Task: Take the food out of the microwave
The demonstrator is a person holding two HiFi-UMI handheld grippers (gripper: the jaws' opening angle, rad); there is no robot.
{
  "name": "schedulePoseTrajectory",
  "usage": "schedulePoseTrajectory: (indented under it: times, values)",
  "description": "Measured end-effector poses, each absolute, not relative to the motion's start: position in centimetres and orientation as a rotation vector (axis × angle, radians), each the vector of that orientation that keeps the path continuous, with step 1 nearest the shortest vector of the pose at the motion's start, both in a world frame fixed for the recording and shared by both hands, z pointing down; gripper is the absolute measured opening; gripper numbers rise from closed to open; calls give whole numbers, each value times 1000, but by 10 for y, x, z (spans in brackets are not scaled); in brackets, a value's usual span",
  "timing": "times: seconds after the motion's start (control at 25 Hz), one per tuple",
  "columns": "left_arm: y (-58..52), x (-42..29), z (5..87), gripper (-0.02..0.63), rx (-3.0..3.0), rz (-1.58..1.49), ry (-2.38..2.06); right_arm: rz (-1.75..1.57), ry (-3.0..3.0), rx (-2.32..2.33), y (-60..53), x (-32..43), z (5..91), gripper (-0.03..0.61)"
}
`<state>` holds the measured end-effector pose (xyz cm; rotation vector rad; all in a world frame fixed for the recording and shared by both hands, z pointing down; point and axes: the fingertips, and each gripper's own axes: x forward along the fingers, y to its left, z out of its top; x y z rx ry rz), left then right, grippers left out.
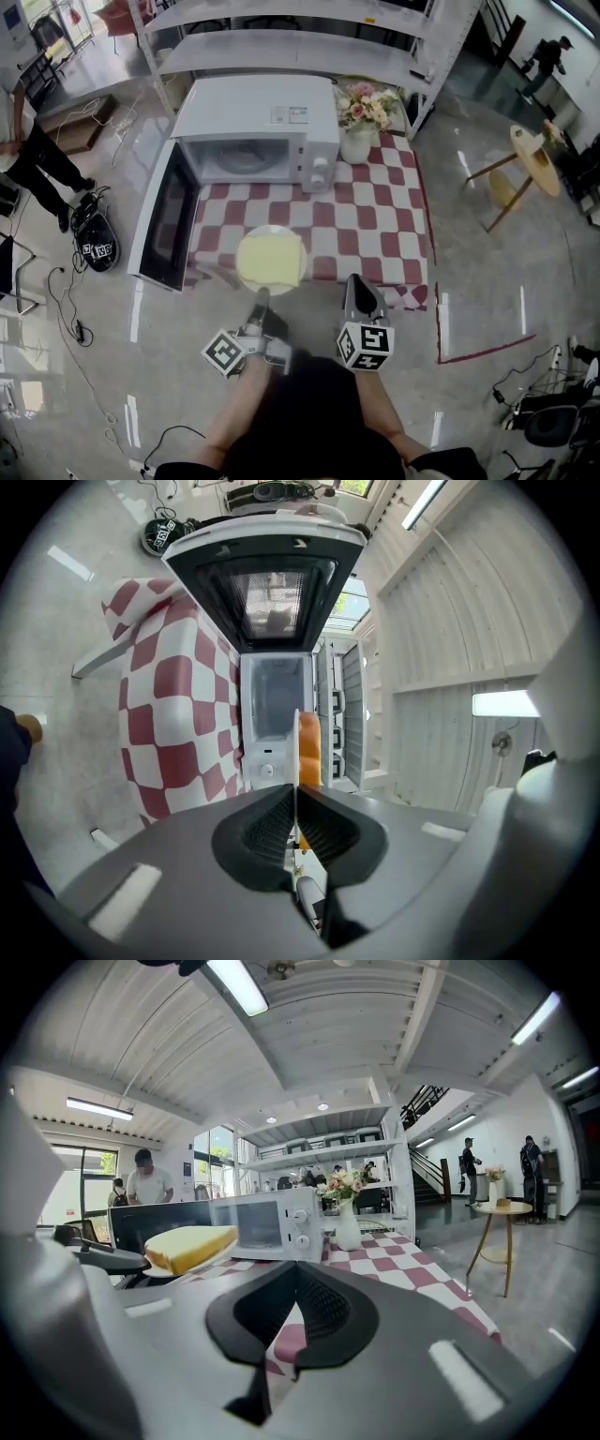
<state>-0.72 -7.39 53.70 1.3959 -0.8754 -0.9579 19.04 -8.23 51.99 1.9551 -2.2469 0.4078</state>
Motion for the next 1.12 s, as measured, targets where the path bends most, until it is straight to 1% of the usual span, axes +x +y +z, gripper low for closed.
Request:
schedulePoseTrajectory:
  times: [0.44, 1.12]
  values:
    - [-66, -14, 518, 18, 1453, -996, -926, 369, -2318, 1903, -75, 175, 506, 0]
    - [-65, -4, 522, 20, 1420, -989, -886, 366, -2301, 1869, -66, 174, 511, 0]
